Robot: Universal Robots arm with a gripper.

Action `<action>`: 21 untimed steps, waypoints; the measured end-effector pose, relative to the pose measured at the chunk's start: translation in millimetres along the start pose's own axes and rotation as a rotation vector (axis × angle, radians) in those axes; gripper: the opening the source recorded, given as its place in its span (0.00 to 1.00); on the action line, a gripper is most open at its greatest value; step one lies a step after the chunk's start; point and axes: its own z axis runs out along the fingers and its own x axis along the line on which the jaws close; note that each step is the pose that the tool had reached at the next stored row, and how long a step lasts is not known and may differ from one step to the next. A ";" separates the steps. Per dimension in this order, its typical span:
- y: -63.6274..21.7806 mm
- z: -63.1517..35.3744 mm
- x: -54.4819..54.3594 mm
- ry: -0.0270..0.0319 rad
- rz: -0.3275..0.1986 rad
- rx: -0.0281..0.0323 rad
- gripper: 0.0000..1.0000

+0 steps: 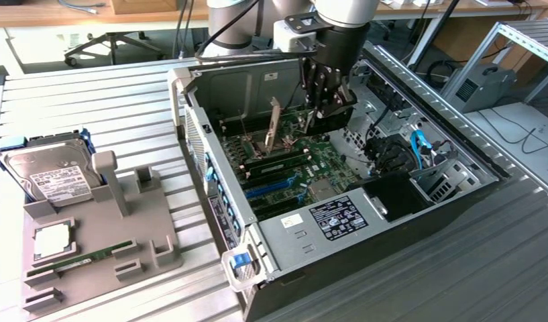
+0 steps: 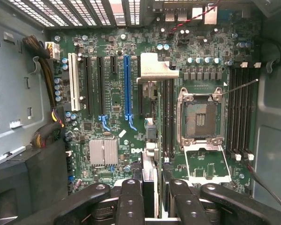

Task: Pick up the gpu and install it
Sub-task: 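Insert the gpu into the slot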

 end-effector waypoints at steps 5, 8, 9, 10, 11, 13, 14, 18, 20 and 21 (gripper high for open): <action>0.0 0.7 0.9 0.0000 0.000 0.0000 0.27; 0.0 1.3 1.6 0.0000 0.000 0.0000 0.27; 0.1 1.4 1.8 0.0000 0.000 0.0000 0.27; 0.1 1.5 1.9 0.0001 0.000 0.0000 0.27; 0.1 1.7 2.1 0.0000 0.000 0.0000 0.27; 0.1 2.0 2.5 0.0000 0.000 0.0000 0.27; 0.1 2.2 2.6 0.0000 0.000 0.0000 0.27; 0.1 3.0 3.7 0.0000 0.000 0.0000 0.27; 0.1 3.3 4.1 0.0000 0.000 0.0000 0.27; 0.1 3.4 4.3 0.0001 0.000 0.0000 0.27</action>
